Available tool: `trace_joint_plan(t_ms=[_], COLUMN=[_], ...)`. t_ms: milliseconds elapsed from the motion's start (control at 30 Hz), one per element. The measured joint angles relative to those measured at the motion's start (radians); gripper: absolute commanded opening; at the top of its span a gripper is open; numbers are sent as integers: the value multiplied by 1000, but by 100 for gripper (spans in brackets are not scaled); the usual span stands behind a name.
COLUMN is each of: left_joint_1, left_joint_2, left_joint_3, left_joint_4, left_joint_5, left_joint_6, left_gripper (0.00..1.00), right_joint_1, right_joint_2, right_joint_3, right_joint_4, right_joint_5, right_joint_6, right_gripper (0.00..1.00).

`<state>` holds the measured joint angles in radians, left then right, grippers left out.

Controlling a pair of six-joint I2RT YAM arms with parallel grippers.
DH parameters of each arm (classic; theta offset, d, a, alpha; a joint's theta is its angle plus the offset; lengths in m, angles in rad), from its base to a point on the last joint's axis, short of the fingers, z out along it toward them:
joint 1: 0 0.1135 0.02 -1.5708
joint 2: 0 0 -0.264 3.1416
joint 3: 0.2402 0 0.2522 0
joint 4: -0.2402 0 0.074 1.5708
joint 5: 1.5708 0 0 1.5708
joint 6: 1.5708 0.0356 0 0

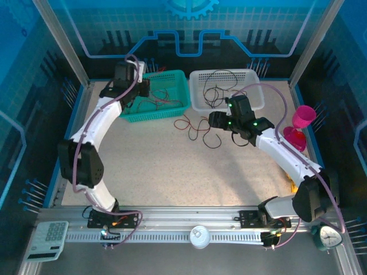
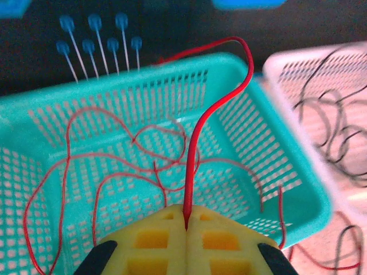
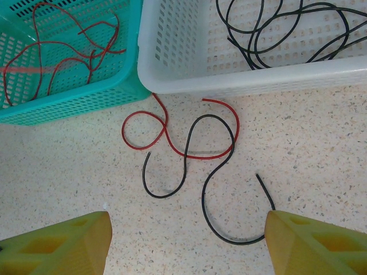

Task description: Untangle the cables

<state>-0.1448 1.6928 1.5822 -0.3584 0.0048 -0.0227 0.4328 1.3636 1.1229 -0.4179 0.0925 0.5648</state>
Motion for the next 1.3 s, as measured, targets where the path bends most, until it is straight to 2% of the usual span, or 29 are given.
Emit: trace_joint_plan(t_ms=[333, 533, 800, 1067, 1300], left_joint_1=[1, 14, 113, 179, 227], left_joint_2=[-37, -39, -20, 128, 321], left_joint_3=[195, 182, 89, 89, 166], left_joint_4=[-104, -168, -160, -121, -115], left_joint_5=[177, 242, 347, 413, 403], left_joint_6=[-123, -243, -457, -627, -730], left_gripper=[0, 0, 0, 0, 0], right_joint_1=[0, 0, 0, 0, 0], right_joint_2=[4, 4, 4, 4, 4], right_joint_3=[0, 8, 16, 16, 16], right_joint_4=[0, 0, 0, 0, -1], right_joint_5=[1, 1, 2, 5, 5], right_joint_6=[-1, -1, -1, -2, -8], right_gripper=[72, 72, 72, 72, 72])
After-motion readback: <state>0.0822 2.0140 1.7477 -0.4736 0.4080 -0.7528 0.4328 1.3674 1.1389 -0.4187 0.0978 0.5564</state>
